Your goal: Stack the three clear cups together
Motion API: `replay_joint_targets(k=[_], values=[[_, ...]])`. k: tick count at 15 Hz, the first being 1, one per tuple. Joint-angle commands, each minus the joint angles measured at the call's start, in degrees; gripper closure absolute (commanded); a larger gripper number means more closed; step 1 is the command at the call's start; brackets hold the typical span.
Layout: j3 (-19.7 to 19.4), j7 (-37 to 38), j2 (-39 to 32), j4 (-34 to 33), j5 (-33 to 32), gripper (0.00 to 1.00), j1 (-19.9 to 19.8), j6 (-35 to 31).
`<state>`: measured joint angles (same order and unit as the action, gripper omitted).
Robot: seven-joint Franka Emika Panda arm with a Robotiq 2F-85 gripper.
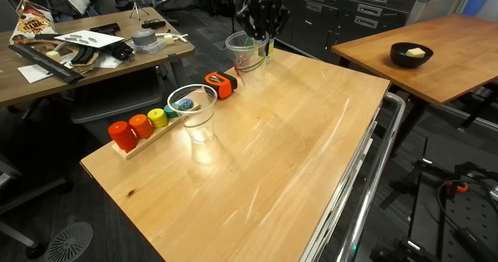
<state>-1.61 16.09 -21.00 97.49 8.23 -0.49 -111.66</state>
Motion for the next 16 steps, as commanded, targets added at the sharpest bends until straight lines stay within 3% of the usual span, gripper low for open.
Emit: replay_joint_targets(k=[1,8,16], values=[[1.14,1.67,4.25,-2.95,0.72,0.99,1.54,5.06],[5.70,-0.20,5.68,-5.22,0.82,0.99,6.04,5.33],[6.81,-3.24,2.06,-2.15,-1.10,0.99,8.60,-3.13]])
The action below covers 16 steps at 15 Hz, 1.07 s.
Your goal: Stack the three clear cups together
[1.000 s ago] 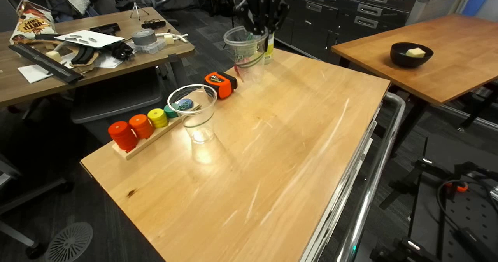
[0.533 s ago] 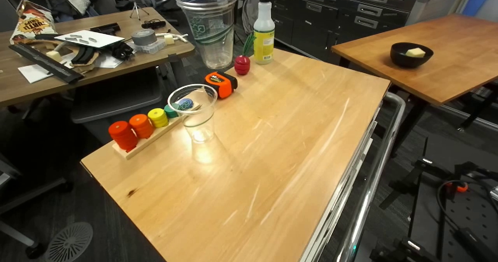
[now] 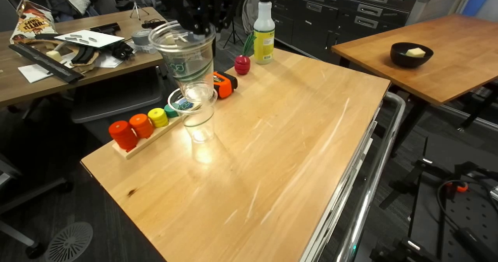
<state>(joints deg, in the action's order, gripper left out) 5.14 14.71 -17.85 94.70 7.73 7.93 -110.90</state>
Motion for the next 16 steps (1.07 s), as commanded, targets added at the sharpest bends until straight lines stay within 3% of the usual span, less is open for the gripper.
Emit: replay_joint_targets(k=[1,8,9,11,16], values=[[0.06,-2.24,-1.81,0.72,-0.22,0.99,0.05,-4.81],[-0.19,-4.75,-4.69,0.26,-0.37,0.99,-0.42,-9.38],[-0.17,-5.40,-4.52,0.52,-0.40,0.71,-0.54,-9.22],[-0.47,-6.28,-3.72,1.09,-1.84,0.64,-0.34,-8.85],[-0.85,-7.00,-0.72,1.36,-4.97,0.25,-0.51,-6.32]])
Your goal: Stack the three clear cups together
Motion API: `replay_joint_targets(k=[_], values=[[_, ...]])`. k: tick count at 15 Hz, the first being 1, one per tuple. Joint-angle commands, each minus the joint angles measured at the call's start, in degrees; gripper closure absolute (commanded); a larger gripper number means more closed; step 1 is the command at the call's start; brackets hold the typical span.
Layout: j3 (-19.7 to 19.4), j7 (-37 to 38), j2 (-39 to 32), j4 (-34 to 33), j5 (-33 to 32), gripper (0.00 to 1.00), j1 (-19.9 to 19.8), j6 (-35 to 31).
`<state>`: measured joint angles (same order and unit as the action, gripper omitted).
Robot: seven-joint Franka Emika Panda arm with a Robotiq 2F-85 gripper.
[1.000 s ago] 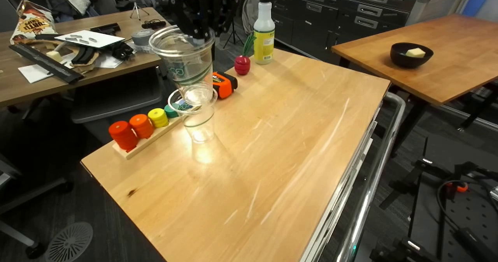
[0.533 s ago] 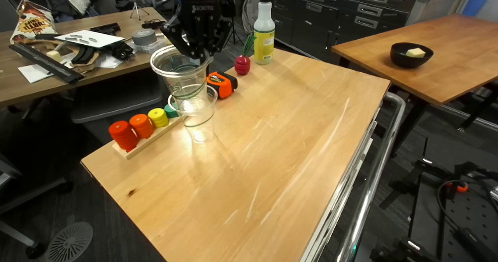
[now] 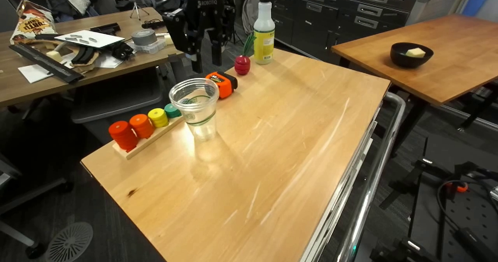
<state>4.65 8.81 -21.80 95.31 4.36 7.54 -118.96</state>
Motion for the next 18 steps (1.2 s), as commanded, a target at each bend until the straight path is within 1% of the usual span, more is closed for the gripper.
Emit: replay_joint_targets(k=[1,2,3,4,6,8,10,13,14,16,18], values=[[-0.63,-0.79,3.93,0.46,-2.42,0.18,-0.10,3.31],[-1.18,-0.99,5.09,0.36,-4.77,0.10,0.08,5.57],[-1.64,-1.81,5.77,-0.77,-7.29,0.03,0.03,11.16],[-2.18,-2.35,7.06,-0.67,-10.53,0.00,0.08,14.33],[-2.37,-4.26,9.51,-0.54,-13.52,0.00,-0.53,19.25],[-2.52,-7.29,12.21,0.16,-15.21,0.00,-1.42,22.45],[-2.32,-11.76,14.83,0.62,-13.59,0.00,-2.87,24.02],[-2.60,-23.17,19.63,2.21,-6.66,0.00,-5.73,24.91],[-2.22,-16.93,15.24,-0.18,-10.31,0.00,-4.27,24.12],[-2.46,-20.87,17.55,0.43,-8.17,0.00,-5.47,24.64],[-2.56,-21.89,18.57,1.18,-7.78,0.00,-5.78,24.73]])
